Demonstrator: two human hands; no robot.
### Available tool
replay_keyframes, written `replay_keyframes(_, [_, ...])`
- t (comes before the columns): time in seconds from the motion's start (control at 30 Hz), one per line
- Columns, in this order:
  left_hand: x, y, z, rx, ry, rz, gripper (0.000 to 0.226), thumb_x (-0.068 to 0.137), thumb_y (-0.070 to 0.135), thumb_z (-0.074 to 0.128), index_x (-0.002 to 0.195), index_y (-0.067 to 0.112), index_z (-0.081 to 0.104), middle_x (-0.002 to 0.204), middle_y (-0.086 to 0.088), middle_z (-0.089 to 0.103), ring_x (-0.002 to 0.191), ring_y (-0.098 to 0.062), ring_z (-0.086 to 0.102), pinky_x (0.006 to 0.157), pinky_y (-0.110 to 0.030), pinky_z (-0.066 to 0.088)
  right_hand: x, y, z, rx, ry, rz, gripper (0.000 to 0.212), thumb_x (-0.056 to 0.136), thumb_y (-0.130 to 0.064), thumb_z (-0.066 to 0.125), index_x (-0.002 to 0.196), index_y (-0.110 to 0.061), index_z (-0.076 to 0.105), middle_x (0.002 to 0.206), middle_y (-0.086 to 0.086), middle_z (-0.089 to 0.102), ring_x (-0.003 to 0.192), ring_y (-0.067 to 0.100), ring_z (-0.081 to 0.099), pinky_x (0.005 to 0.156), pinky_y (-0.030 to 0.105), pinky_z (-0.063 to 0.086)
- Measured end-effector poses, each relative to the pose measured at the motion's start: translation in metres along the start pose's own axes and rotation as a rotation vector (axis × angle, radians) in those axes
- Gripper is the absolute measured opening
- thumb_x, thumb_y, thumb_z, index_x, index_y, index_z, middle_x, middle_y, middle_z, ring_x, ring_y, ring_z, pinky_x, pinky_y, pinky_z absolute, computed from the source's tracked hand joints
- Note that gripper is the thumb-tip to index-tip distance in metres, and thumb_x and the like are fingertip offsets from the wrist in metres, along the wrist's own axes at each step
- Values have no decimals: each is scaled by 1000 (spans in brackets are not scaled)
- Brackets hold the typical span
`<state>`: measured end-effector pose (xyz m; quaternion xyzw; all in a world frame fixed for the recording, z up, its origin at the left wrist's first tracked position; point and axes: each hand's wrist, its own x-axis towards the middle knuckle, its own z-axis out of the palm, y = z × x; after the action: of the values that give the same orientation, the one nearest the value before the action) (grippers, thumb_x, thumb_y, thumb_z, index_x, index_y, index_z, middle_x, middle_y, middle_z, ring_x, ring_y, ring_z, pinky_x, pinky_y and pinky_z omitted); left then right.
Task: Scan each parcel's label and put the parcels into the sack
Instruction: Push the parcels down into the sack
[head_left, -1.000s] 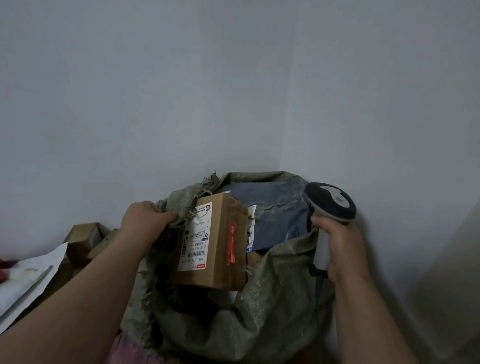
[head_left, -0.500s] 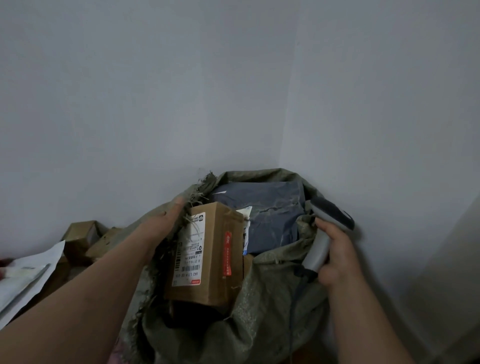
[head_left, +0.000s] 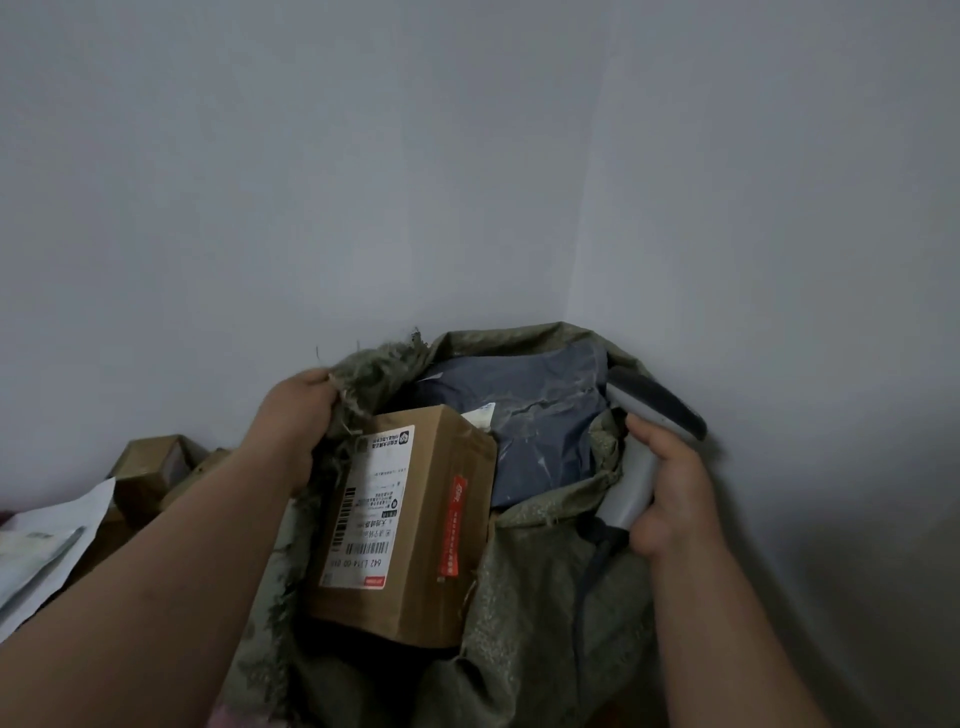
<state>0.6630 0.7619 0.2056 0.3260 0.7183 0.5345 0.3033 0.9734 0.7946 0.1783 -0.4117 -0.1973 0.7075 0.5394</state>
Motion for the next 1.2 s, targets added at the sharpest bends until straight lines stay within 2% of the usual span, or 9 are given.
replay_keyframes(0.27, [14,66,27,-360,-107,293,25,105,27,46,112,28,70,100,-2,77,86,-19,75,68,-32,60,9,-32,35,13,-88,-295,64,62,-23,79,123,-7,71,124,18,70,116,38,66,103,57,50])
replay_keyframes(0.43, [33,88,6,-630,-21,542,35,101,37,54,133,26,62,127,-4,69,114,-26,67,93,-46,56,17,-44,21,115,-70,-605,35,73,-13,77,107,-11,77,113,10,75,109,30,70,93,42,58])
replay_keyframes(0.53, [40,51,0,-526,106,385,42,101,43,51,143,41,50,136,6,62,117,-19,65,99,-43,53,25,-35,10,55,15,-501,33,80,-10,76,112,-9,75,115,11,74,112,32,68,92,42,57])
replay_keyframes(0.67, [20,1,22,-293,-21,98,32,104,36,48,135,39,57,121,-1,70,100,-25,71,91,-52,56,24,-13,11,-31,37,-357,38,84,-8,76,121,-6,71,118,13,73,112,34,68,101,52,53])
replay_keyframes(0.77, [16,21,19,-313,-73,262,24,103,34,51,124,36,63,110,1,75,99,-25,73,91,-54,57,14,-16,23,-89,21,-471,42,81,-7,78,123,-6,70,116,13,74,110,33,69,101,54,53])
replay_keyframes(0.9, [27,78,-26,-659,72,520,37,99,36,50,135,32,58,125,1,70,112,-24,69,92,-49,56,-2,-40,26,-64,18,-766,45,71,-14,81,116,-13,73,115,10,75,109,31,70,94,43,57])
replay_keyframes(0.97, [24,74,-35,-657,130,442,32,99,42,51,129,40,61,121,8,71,108,-19,70,88,-46,58,-5,-42,22,-51,59,-776,48,69,-17,81,116,-14,73,116,10,75,110,30,70,93,42,57])
replay_keyframes(1.07, [11,29,-14,-449,-32,168,25,105,32,45,118,25,66,115,-9,72,96,-25,72,90,-52,57,-3,-23,17,-166,130,-597,48,72,-18,82,118,-12,71,113,11,75,103,31,72,85,41,59])
replay_keyframes(1.2, [-11,-20,-15,-202,95,-4,35,98,49,56,115,21,65,117,-17,69,95,-31,68,90,-52,57,-10,-1,16,-279,161,-457,66,63,-30,84,124,-14,68,116,9,73,106,30,70,97,53,55])
